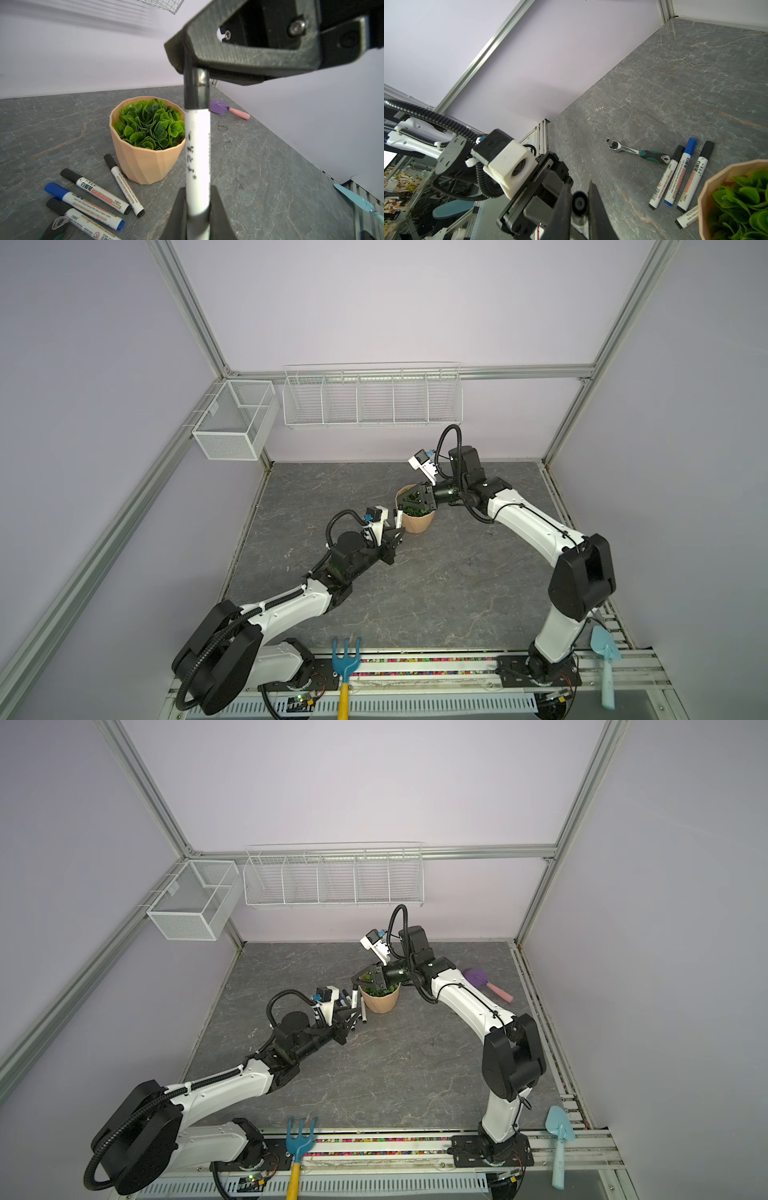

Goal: Insert the pens into the pen caps

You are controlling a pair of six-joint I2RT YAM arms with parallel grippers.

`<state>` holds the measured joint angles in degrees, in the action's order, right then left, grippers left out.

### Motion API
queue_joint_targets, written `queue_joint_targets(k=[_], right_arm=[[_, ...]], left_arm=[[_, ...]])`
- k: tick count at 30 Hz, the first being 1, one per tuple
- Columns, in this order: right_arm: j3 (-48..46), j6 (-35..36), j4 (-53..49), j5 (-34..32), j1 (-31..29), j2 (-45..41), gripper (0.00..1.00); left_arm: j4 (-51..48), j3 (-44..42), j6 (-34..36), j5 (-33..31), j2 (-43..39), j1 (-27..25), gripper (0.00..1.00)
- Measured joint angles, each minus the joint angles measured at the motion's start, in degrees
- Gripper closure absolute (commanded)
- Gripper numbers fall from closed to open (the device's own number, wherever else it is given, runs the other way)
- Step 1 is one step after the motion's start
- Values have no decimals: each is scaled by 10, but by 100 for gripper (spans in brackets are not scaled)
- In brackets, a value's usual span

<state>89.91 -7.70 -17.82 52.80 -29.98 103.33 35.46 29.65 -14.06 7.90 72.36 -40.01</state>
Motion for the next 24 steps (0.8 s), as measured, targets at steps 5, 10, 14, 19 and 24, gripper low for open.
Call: queue_joint_targets(k=[5,10,14,19,24], right_arm=[[37,83,-72,-7,-8,23,93],[58,150,-113,-33,-24,39,93],[73,182,-126,-54,-34,45,93],[76,196,-126,-77,-39,45,93],[76,197,-129,-100,-41,43,93]], left_arm=[[1,0,5,27,19,14,100],[-7,1,13,62,36,35,100],[-16,9,22,82,39,50,100],[-33,19,29,89,41,59,100],[-53,28,35,89,40,61,100]])
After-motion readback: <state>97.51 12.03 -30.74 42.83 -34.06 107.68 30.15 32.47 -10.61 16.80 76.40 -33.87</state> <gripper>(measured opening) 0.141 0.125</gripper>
